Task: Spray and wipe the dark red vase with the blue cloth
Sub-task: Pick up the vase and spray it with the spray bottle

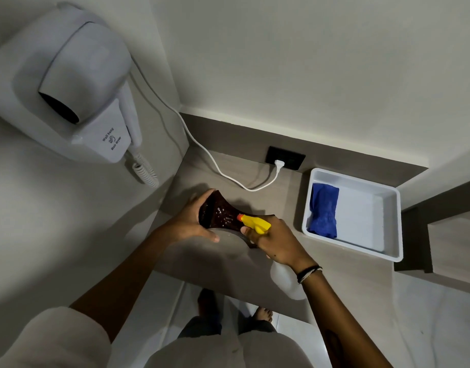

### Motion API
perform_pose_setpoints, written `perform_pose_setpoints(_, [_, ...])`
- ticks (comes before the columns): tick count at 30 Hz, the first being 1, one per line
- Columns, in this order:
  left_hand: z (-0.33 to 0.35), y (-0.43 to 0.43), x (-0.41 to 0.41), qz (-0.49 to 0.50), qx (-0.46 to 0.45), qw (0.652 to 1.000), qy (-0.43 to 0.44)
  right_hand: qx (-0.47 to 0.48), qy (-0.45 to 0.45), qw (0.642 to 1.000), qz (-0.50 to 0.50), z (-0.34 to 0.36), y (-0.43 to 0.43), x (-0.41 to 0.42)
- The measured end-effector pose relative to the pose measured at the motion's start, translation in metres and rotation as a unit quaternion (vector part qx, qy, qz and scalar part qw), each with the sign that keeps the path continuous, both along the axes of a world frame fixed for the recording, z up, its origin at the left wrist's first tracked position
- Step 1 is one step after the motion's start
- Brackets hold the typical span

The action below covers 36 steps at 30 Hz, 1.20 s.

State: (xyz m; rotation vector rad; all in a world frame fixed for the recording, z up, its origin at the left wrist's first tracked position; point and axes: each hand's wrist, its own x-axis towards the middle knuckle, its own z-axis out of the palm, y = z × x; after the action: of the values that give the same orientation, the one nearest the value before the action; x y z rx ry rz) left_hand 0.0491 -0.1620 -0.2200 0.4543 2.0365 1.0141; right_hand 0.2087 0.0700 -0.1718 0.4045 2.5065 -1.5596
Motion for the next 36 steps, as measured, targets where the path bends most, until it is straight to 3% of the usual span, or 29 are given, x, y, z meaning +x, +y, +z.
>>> perform_pose_setpoints(8, [-0.004,-0.002,-0.001,-0.002,0.029,0.996,0.081,0.033,-0.014,0.999,-0.037,-0.003,-0.002,0.009])
perform_pose_setpoints(19, [0.010,0.009,0.006,0.203,-0.023,0.975,-0.084,0.002,-0.036,0.997,-0.064,-0.001,0.008,0.025])
perform_pose_setpoints(22, [0.009,0.008,0.009,0.162,-0.014,0.982,-0.092,0.002,-0.032,0.999,-0.043,-0.002,0.006,0.026])
perform_pose_setpoints(29, [0.007,-0.004,0.010,-0.025,-0.049,0.998,-0.022,0.007,-0.039,0.999,0.012,-0.008,-0.003,0.019])
perform_pose_setpoints(36, [0.012,0.001,0.010,-0.028,-0.033,0.999,0.031,0.028,-0.047,0.998,-0.022,-0.015,-0.001,0.021])
